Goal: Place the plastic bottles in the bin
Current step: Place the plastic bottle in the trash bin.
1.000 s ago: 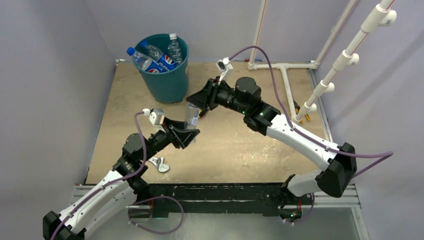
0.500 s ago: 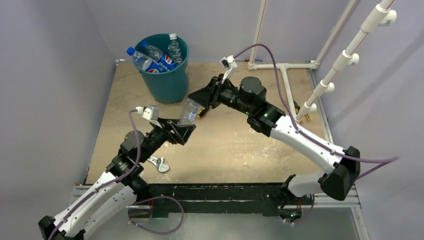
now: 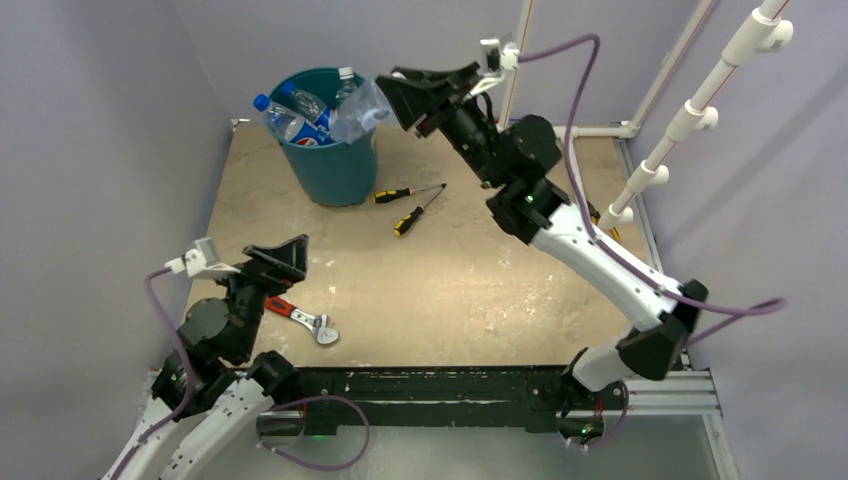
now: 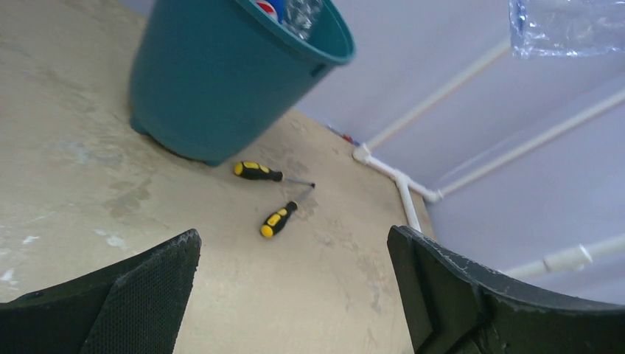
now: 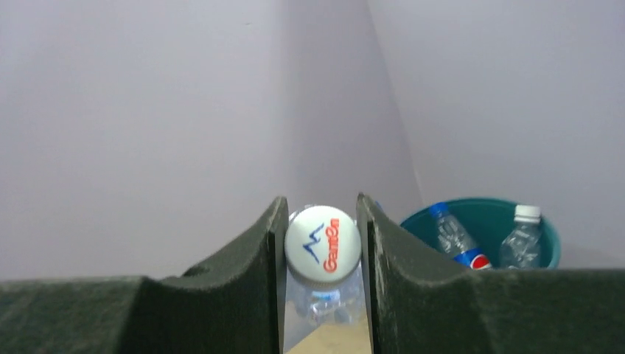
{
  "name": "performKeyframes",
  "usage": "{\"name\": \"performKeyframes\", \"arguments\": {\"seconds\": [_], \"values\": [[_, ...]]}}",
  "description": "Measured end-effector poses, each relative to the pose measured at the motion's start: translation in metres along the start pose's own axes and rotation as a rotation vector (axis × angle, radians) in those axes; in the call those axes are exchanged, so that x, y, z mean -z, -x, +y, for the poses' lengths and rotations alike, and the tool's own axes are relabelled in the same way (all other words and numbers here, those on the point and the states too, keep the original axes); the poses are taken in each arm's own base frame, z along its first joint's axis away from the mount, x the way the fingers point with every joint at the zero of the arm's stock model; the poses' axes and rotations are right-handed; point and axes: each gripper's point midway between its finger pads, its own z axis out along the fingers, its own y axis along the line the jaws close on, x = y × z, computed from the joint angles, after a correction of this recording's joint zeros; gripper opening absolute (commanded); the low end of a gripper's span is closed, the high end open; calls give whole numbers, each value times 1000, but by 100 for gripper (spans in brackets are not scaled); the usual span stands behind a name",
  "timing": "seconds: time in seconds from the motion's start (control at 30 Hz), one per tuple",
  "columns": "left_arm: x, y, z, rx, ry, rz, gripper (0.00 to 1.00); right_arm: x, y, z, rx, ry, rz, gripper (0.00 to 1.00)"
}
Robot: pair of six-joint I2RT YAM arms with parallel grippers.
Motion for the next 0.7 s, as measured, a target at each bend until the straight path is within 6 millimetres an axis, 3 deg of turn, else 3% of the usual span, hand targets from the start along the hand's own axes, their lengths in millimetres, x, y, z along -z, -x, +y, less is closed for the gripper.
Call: {"name": "performKeyframes", "arguments": {"seconds": [0.07, 0.13, 0.3, 0.47, 0.57, 0.7], "values": [[8, 15, 10, 25, 38, -57, 97, -26, 6, -6, 35, -10, -56, 0], [14, 23, 18, 37, 66, -95, 97, -47, -2, -19, 58, -27, -71, 0], [18, 29, 31, 32, 118, -126, 97, -84, -58, -74, 95, -105, 0, 0], [14, 23, 36, 9, 153, -111, 97, -87, -105, -128, 103, -187, 88, 0], [12, 20, 37, 7, 163, -101, 97, -85, -106, -140, 104, -205, 91, 0], [12, 22, 35, 14, 156, -108, 97, -87, -98, -135, 98, -193, 72, 0]]}}
